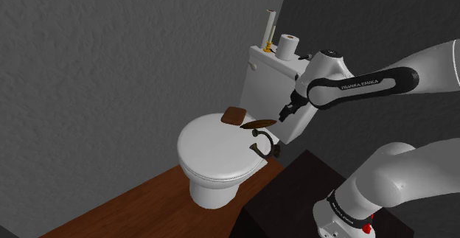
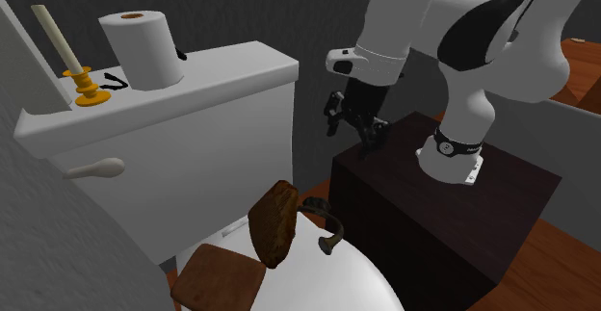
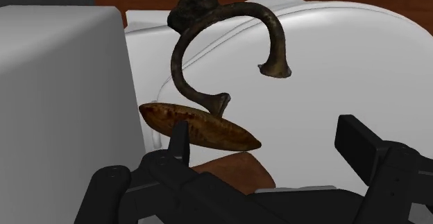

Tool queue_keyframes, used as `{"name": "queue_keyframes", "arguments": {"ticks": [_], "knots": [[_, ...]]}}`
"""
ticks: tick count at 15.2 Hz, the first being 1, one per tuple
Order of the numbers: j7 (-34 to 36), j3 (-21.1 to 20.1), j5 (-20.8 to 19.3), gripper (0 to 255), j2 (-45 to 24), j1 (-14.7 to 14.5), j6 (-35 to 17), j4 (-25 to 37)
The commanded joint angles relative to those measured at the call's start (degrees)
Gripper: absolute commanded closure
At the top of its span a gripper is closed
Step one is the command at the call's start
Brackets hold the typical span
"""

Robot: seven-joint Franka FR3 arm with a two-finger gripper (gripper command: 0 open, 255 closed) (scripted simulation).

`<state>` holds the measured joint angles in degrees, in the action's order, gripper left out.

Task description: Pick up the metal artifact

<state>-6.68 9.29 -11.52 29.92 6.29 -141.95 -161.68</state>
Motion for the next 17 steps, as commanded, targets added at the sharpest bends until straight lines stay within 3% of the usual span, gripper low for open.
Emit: {"name": "queue_keyframes", "arguments": {"ticks": [1,5,8,10,11,13,15,17], "knots": [[-0.3,1.2,-0.8,0,-4.5,0.8,-6.3,-0.9],[-1.0,3.3,-1.7,0,-15.2,1.8,-18.8,-1.1],[-2.8,5.2,-0.1,0,-24.3,1.5,-27.8,0.0],[-7.4,6.1,5.5,0,-30.5,0.6,-33.5,1.2],[-12.1,4.0,11.6,0,-33.7,1.8,-36.1,2.0],[-20.2,-5.5,21.1,0,-39.7,10.1,-40.8,4.2],[-21.8,-11.2,22.0,0,-45.7,16.7,-45.0,6.7],[-21.1,-13.0,19.9,0,-51.5,20.1,-48.7,9.4]]}}
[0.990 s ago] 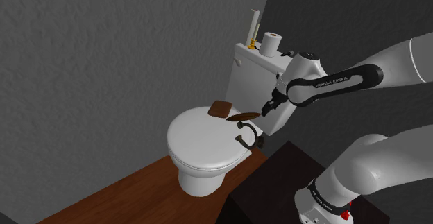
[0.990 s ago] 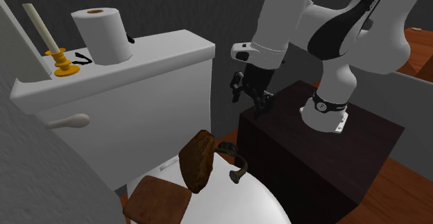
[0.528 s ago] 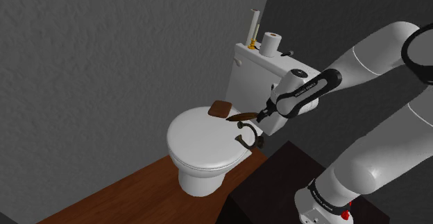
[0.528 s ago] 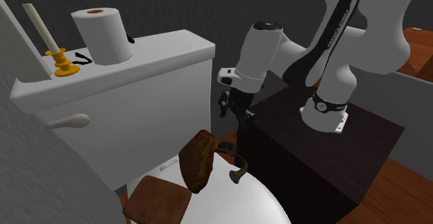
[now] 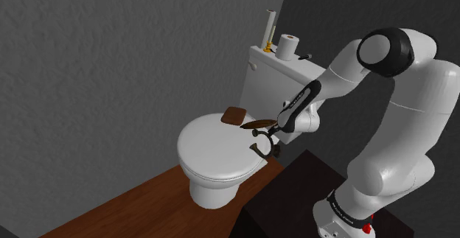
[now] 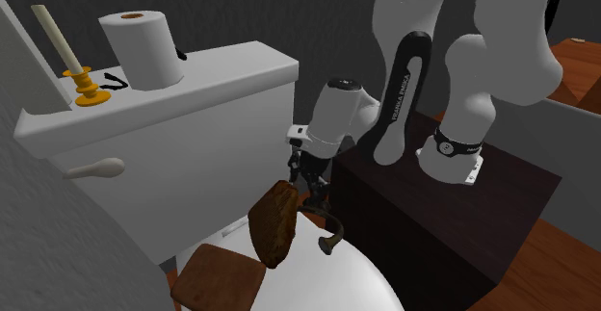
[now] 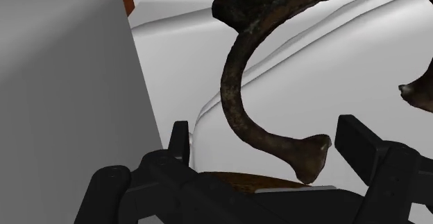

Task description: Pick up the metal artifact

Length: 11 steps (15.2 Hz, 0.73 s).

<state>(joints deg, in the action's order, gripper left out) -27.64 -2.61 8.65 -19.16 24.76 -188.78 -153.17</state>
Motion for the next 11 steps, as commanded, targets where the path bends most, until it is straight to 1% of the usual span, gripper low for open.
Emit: {"name": "queue_keyframes", "arguments": {"ticks": [1,3,11], "knots": [[-0.1,-1.6,-0.8,0,-5.2,2.7,-3.5,2.4],[-0.2,-2.2,-1.7,0,-10.1,4.4,-6.1,5.3],[-0.3,-2.2,-2.2,0,-18.0,4.6,-10.6,8.7]]}}
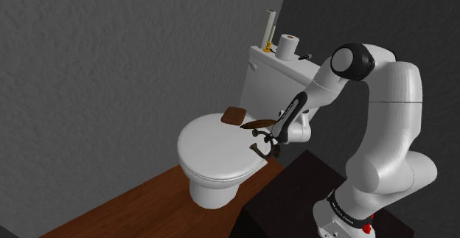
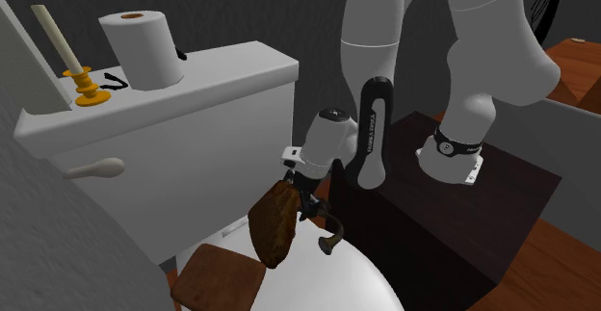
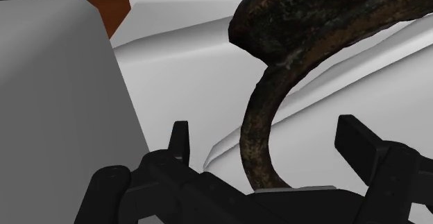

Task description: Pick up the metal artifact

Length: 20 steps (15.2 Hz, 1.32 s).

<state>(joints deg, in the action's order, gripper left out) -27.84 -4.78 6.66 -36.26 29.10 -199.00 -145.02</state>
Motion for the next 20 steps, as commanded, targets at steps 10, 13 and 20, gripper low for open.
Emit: {"name": "queue_keyframes", "arguments": {"ticks": [10,13,20], "knots": [[-0.1,0.0,-0.3,255,-0.7,0.3,-0.4,0.4],[-0.1,0.0,-0.1,255,1.1,0.2,0.7,-0.5],[0.0,0.0,0.4,255,8.5,0.0,5.0,-3.4]]}}
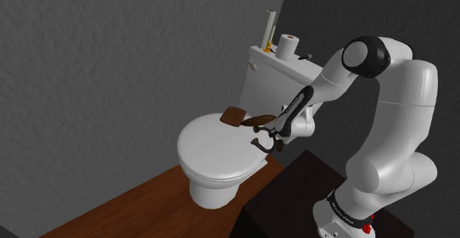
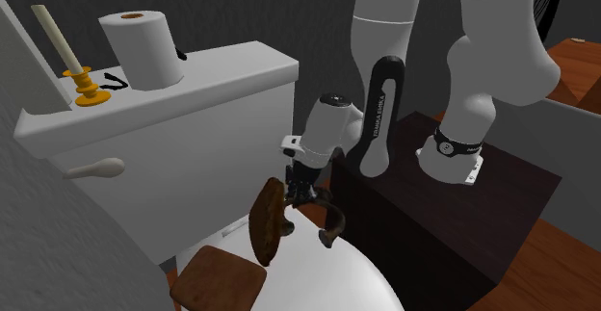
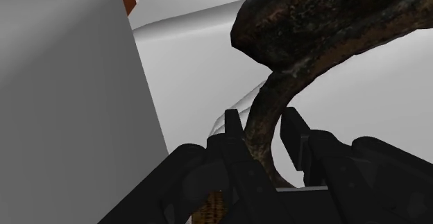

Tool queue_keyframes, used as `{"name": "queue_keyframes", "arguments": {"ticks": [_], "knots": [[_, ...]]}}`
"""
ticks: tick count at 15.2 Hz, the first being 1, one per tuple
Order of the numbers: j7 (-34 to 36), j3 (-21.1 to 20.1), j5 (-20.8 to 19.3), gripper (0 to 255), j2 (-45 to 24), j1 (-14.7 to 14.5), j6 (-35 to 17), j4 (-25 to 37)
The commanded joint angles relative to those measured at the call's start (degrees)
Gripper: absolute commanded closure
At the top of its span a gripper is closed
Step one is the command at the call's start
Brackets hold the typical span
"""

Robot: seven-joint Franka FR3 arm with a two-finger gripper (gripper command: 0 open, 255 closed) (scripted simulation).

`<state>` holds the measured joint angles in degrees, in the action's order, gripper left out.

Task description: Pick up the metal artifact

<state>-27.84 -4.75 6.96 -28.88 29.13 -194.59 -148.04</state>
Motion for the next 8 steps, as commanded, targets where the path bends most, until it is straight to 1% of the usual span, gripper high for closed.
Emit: {"name": "queue_keyframes", "arguments": {"ticks": [1,6,8], "knots": [[0.0,0.0,0.1,255,2.1,-0.1,1.3,-0.8],[0.1,0.3,0.5,255,7.4,-0.5,4.9,-2.4],[0.1,0.3,0.5,255,7.6,-0.6,5.0,-2.5]]}}
